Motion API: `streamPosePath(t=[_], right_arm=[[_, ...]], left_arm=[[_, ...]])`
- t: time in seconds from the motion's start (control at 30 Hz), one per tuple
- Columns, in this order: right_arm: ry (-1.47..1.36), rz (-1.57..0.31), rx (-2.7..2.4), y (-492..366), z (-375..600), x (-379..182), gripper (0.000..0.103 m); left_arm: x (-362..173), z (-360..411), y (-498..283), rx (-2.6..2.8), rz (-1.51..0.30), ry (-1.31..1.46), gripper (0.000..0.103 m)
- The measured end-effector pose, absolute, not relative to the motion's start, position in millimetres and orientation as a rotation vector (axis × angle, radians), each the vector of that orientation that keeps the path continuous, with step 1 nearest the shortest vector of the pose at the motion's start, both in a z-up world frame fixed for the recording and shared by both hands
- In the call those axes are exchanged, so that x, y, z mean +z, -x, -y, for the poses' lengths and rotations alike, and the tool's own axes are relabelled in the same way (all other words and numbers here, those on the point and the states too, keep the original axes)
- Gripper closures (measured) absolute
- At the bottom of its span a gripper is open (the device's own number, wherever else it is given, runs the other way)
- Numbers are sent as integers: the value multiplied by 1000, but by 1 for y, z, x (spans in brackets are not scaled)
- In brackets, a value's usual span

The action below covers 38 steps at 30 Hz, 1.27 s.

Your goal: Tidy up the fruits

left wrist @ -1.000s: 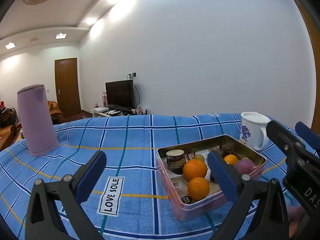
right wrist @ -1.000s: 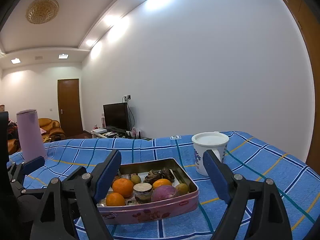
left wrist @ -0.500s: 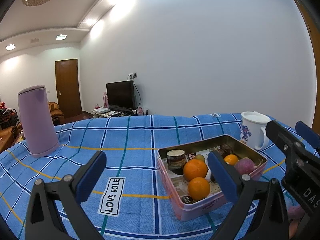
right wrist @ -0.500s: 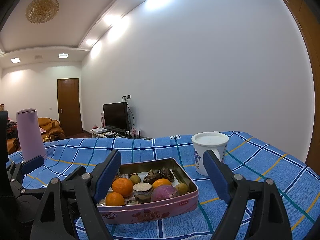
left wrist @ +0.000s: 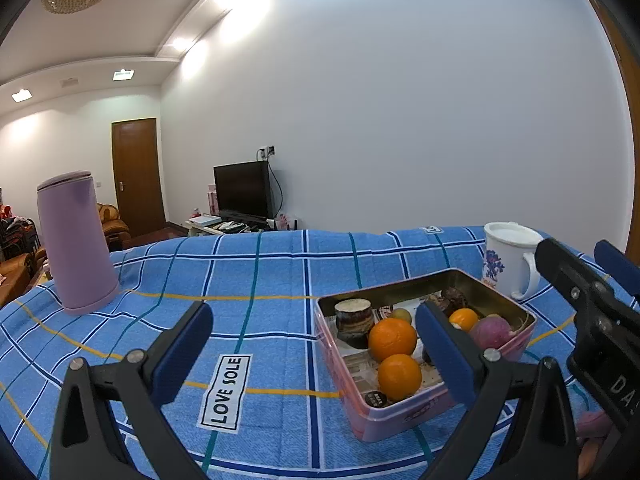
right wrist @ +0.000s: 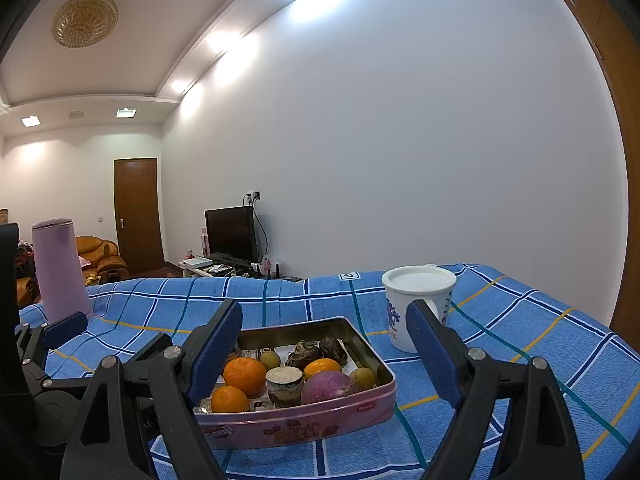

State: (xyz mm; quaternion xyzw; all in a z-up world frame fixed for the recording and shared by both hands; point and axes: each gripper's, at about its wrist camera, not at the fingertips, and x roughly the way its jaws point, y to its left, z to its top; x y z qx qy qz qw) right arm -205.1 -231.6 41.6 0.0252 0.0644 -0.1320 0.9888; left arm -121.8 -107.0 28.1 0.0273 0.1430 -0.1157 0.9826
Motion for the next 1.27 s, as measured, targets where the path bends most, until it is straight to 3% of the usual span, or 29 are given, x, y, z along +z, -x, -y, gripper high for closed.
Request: streamPosePath(t=[1.27], right_arm=[[-54, -137, -272, 206, 233, 42, 18]], left_arm=[[27, 108, 121, -223, -290, -57, 0]])
